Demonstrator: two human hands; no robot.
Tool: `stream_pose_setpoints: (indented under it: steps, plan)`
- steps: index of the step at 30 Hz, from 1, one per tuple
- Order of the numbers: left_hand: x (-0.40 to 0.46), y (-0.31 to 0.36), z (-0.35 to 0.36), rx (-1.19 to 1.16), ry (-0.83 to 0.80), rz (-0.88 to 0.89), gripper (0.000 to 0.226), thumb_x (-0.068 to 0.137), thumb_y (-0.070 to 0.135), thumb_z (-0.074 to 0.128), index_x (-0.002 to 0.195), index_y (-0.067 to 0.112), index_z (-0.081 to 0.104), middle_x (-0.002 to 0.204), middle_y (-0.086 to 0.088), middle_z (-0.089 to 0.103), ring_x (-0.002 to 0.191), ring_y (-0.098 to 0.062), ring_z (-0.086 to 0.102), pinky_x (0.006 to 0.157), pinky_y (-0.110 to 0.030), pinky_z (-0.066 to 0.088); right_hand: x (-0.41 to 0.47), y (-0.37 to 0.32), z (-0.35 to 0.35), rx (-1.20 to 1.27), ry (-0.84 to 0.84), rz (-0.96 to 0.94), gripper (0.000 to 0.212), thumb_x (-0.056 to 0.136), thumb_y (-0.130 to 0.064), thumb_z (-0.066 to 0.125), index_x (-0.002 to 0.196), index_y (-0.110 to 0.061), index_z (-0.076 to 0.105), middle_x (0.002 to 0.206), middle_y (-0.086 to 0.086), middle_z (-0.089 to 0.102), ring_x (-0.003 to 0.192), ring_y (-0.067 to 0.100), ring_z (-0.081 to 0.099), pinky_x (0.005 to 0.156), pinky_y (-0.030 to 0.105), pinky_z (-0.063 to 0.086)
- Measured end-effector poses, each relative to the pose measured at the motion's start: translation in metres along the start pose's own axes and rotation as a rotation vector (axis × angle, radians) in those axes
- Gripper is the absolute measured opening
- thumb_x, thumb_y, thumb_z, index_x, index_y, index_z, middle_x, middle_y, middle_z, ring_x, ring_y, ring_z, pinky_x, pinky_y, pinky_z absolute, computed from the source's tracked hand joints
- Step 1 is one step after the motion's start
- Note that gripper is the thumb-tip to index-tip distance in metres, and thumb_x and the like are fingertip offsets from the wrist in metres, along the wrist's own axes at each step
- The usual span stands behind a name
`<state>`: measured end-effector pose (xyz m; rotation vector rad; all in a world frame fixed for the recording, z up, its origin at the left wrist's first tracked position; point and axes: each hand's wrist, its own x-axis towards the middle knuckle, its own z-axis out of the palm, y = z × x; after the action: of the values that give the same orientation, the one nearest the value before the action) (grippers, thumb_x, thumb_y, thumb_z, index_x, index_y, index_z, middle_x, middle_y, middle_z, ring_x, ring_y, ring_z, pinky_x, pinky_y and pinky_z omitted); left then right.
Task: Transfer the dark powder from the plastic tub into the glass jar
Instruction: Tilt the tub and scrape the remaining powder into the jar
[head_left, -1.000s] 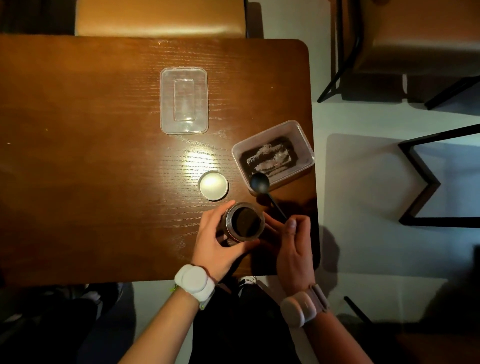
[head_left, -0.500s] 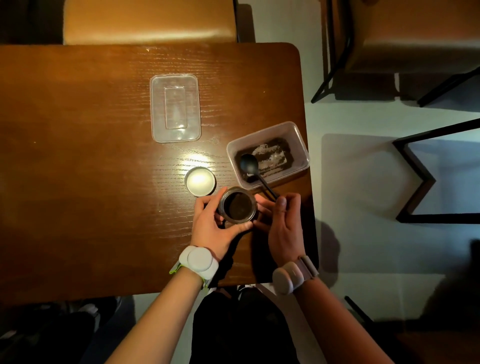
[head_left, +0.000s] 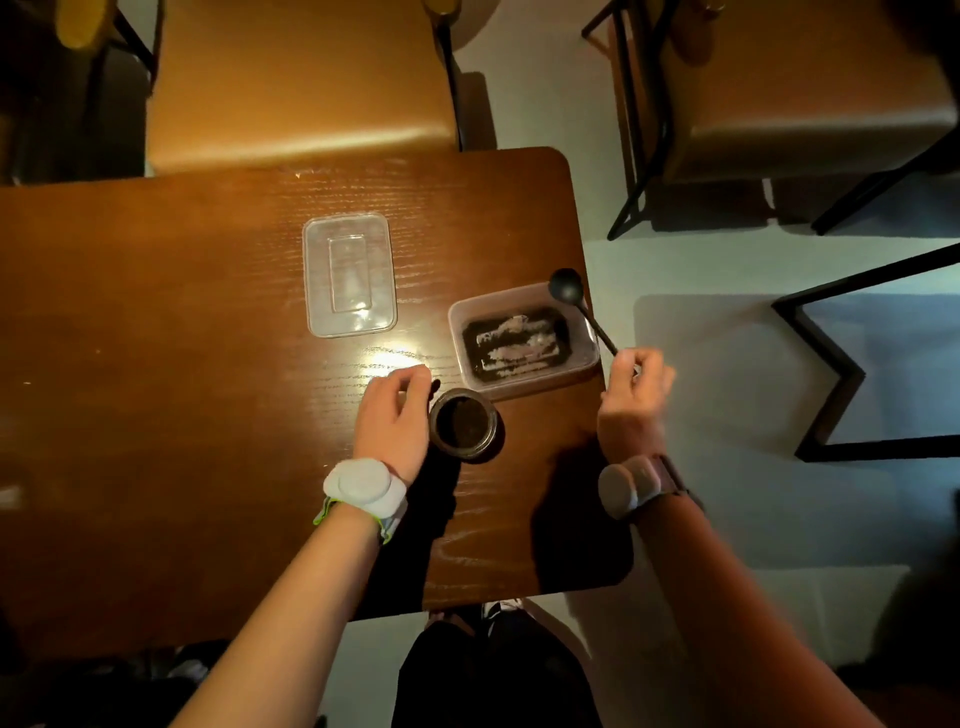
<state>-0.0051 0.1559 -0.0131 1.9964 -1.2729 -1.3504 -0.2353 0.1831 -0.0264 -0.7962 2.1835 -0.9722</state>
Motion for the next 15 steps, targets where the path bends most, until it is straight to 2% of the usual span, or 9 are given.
stream_pose_setpoints:
  steps: [2,5,7,9,12,15]
  plan:
    - [0.024,0.009,0.005,-0.028,-0.009,-0.015,0.035,0.104,0.046,0.057,0.127,0.023,0.07,0.118,0.005,0.069,0.103,-0.011,0.065,0.091,-0.024,0.047,0.021,-0.014,0.001,-0.039,-0.086,0.018,0.021,0.11,-0.035,0.038,0.105,-0.019,0.049,0.117,0.006,0.046,0.103,0.019,0.048,0.094,0.032,0.038]
    - [0.049,0.016,0.019,0.031,-0.118,-0.044,0.052,0.095,0.057,0.055,0.131,0.021,0.071,0.12,0.001,0.075,0.112,-0.022,0.069,0.103,-0.036,0.05,0.038,-0.018,0.016,-0.067,-0.198,0.062,0.023,0.109,-0.038,0.039,0.103,-0.019,0.051,0.107,0.005,0.058,0.1,0.024,0.057,0.089,0.035,0.043]
    - [0.056,0.019,0.025,0.033,-0.146,-0.048,0.052,0.088,0.059,0.056,0.119,0.021,0.076,0.111,-0.001,0.078,0.106,-0.026,0.072,0.096,-0.036,0.053,0.044,-0.01,0.024,0.0,-0.22,0.134,0.026,0.101,-0.053,0.039,0.095,-0.031,0.051,0.1,0.003,0.064,0.099,0.03,0.065,0.091,0.048,0.054]
    - [0.062,0.023,0.026,-0.035,-0.112,-0.034,0.05,0.075,0.061,0.059,0.105,0.025,0.075,0.103,-0.001,0.078,0.097,-0.026,0.074,0.093,-0.04,0.057,0.045,-0.007,0.024,0.087,-0.215,0.163,0.027,0.094,-0.064,0.035,0.09,-0.041,0.048,0.108,0.0,0.069,0.102,0.025,0.069,0.094,0.056,0.056]
    - [0.065,0.021,0.022,-0.151,-0.054,0.012,0.036,0.069,0.059,0.064,0.096,0.037,0.07,0.106,-0.001,0.076,0.092,-0.027,0.074,0.093,-0.049,0.061,0.032,-0.029,0.018,0.34,-0.178,0.221,0.021,0.109,-0.045,0.029,0.098,-0.034,0.044,0.128,-0.006,0.069,0.114,0.014,0.065,0.097,0.044,0.053]
    - [0.06,0.017,0.02,-0.182,-0.023,0.078,0.025,0.076,0.054,0.066,0.095,0.039,0.072,0.103,0.002,0.076,0.097,-0.029,0.076,0.094,-0.05,0.062,0.027,-0.029,0.016,0.471,-0.162,0.28,0.024,0.113,-0.035,0.024,0.1,-0.029,0.043,0.128,-0.006,0.069,0.123,0.017,0.062,0.106,0.042,0.047]
